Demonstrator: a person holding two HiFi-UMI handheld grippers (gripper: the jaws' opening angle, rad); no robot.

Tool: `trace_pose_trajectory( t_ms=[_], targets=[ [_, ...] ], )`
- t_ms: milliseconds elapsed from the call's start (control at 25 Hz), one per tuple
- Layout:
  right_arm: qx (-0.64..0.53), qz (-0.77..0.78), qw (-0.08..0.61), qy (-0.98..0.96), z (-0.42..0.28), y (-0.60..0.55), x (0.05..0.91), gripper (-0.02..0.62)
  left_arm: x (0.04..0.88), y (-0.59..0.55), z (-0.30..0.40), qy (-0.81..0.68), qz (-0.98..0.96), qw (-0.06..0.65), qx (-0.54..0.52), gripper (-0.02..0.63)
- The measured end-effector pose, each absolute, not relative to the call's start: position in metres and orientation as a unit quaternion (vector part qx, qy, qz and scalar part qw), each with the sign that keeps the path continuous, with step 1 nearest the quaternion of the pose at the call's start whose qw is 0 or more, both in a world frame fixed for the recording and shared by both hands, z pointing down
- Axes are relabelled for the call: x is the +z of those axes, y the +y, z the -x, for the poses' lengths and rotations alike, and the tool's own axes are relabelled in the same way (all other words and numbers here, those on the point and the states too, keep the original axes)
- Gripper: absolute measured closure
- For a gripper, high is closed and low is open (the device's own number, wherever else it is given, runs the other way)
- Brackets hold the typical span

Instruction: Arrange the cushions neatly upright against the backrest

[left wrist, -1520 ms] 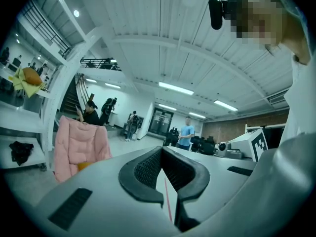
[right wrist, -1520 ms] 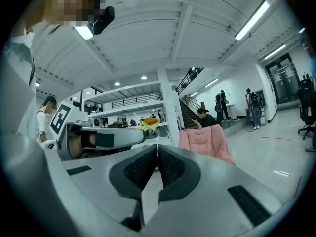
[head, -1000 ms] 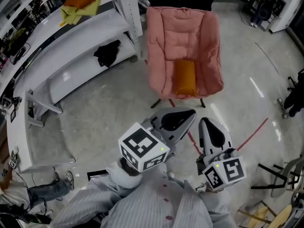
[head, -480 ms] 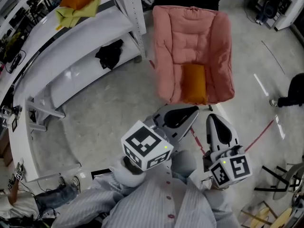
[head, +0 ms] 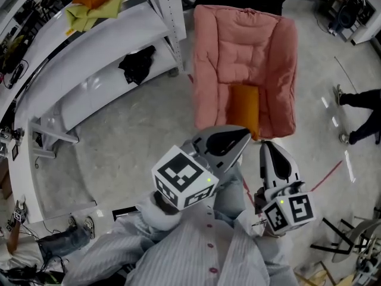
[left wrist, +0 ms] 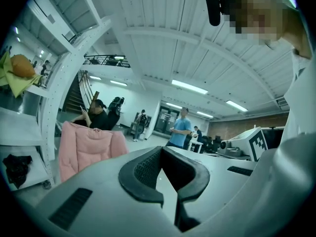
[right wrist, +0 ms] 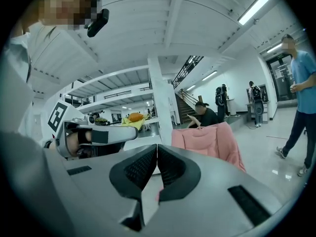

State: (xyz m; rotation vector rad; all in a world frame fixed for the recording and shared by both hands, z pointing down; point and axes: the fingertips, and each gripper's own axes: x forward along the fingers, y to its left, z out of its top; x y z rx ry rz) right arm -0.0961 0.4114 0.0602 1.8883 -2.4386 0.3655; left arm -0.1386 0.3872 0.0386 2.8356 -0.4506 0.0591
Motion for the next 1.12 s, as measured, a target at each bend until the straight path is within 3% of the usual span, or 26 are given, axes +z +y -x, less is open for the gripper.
trace_pose_trajectory(
  t_ms=[680, 1120],
  targets=[
    [0.131, -0.540, 0.036, -0.831, -0.068, 0.216, 0.049, 0.581, 0.030, 0.195, -0.029, -0.223, -0.963, 0.146, 0.029, 0.595],
    [0.181, -0.516, 0.061, -0.835, -0.114, 0.151, 0.083, 0.581, 0.068, 0.123, -0.070, -0.248, -0.949, 0.183, 0.070, 0.595]
  ],
)
